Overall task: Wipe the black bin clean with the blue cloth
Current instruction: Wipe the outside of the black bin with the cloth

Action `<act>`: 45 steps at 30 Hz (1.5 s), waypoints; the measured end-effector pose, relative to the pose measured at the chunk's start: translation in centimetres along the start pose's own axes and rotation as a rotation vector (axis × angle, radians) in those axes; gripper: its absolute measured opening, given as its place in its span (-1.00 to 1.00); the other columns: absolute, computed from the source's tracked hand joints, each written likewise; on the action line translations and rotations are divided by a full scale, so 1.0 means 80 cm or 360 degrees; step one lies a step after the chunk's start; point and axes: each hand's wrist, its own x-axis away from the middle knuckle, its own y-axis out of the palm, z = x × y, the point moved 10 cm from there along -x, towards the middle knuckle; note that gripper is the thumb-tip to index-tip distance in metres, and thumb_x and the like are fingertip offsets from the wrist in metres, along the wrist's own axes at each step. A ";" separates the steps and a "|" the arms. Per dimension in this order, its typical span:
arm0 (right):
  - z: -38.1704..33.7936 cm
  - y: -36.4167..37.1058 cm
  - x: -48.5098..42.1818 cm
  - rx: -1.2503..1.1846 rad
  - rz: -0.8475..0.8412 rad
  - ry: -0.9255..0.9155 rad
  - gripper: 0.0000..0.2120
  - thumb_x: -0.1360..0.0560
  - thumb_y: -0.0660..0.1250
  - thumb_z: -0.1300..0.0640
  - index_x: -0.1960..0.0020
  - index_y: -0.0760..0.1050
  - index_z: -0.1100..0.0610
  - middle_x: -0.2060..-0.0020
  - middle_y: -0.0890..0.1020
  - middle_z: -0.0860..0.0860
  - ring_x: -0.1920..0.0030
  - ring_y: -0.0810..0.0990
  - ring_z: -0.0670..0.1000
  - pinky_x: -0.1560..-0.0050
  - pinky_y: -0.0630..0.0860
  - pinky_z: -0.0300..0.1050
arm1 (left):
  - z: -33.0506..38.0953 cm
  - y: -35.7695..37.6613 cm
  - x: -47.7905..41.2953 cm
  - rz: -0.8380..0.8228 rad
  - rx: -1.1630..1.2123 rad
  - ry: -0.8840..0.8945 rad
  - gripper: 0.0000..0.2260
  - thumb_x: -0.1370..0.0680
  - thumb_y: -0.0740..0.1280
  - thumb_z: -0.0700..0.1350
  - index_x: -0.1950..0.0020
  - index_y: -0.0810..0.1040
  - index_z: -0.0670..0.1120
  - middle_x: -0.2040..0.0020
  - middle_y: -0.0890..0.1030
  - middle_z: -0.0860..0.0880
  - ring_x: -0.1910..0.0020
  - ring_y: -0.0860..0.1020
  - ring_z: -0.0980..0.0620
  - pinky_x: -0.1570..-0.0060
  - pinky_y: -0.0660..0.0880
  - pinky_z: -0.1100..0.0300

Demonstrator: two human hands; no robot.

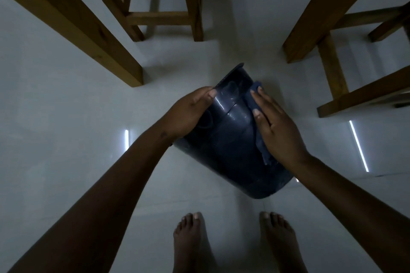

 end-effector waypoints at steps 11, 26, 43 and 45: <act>-0.055 0.043 0.045 0.0686 -0.0061 -0.0396 -0.52 -0.61 0.09 0.08 -0.52 0.15 -0.04 -0.55 0.13 -0.01 -0.56 0.02 0.14 -0.48 0.10 0.17 | 0.017 0.006 -0.020 0.0042 -0.0048 0.0067 -0.64 -0.67 0.02 0.06 -0.10 0.51 -0.12 0.04 0.61 -0.15 0.04 0.58 -0.07 0.05 0.46 0.08; -0.041 0.024 0.058 0.0408 0.0092 -0.0184 -0.55 -0.63 0.04 0.03 -0.51 0.16 -0.04 -0.55 0.14 -0.04 -0.56 0.01 0.10 -0.47 0.18 0.15 | 0.007 0.009 -0.008 0.0225 -0.0339 0.0195 -0.56 -0.65 0.03 0.13 0.28 0.49 -0.05 0.29 0.57 0.00 0.23 0.56 0.01 0.11 0.50 0.07; 0.000 -0.017 0.025 0.0222 0.0198 0.0026 -0.56 -0.64 -0.02 -0.03 -0.52 0.16 -0.07 -0.54 0.15 -0.09 -0.55 0.06 0.04 -0.47 0.23 0.08 | -0.021 0.012 -0.005 0.0133 -0.0141 -0.0045 -0.59 -0.65 0.02 0.14 0.02 0.58 -0.03 0.04 0.64 -0.02 -0.01 0.59 0.00 -0.08 0.50 0.09; -0.017 -0.007 0.037 0.0441 0.0187 -0.0081 -0.56 -0.64 -0.01 0.01 -0.52 0.16 -0.04 -0.54 0.16 -0.04 -0.55 0.05 0.11 -0.47 0.20 0.10 | -0.011 0.013 -0.012 0.0155 -0.0204 -0.0033 -0.59 -0.65 0.01 0.13 0.06 0.55 -0.05 0.05 0.63 -0.04 0.01 0.59 -0.02 -0.02 0.48 0.14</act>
